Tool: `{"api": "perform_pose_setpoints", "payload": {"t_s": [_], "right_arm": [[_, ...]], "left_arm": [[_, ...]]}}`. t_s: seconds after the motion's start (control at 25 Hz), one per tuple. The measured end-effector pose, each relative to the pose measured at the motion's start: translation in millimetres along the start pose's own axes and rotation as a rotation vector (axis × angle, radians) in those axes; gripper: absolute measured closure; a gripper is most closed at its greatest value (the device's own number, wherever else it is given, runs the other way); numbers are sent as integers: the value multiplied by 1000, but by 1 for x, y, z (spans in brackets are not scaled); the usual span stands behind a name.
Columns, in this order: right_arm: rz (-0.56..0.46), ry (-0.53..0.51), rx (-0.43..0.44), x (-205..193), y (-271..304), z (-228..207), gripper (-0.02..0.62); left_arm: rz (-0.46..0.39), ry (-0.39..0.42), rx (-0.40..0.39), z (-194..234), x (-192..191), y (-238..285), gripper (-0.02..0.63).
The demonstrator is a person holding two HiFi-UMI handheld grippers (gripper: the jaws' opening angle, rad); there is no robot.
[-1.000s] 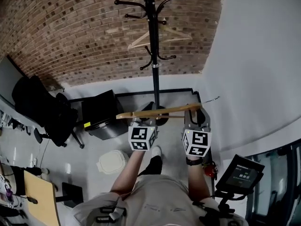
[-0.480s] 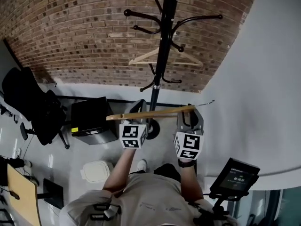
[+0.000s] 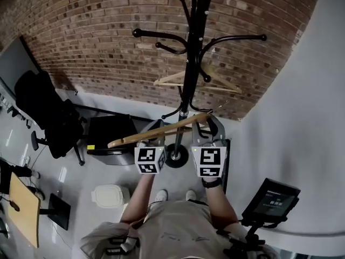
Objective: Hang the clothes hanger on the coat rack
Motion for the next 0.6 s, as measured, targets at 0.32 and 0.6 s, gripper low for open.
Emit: {"api": "perform_pose_setpoints", "payload": {"t_s": [0.32, 0.6], "right_arm": [[-13, -42, 63, 25, 57, -18, 462], [11, -72, 55, 39, 79, -21, 456]], "left_arm": [[27, -19, 111, 13, -14, -2, 606], [21, -34, 149, 24, -16, -8, 606]]}}
Point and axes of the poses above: the fingertips, and each gripper's own axes: y forward along the fingers, z to its left, x out of its top, the point moved 8 cm from there along -y, backward along the fingers, and after that the axes turned 8 degrees about z, right-handed, at the moved point
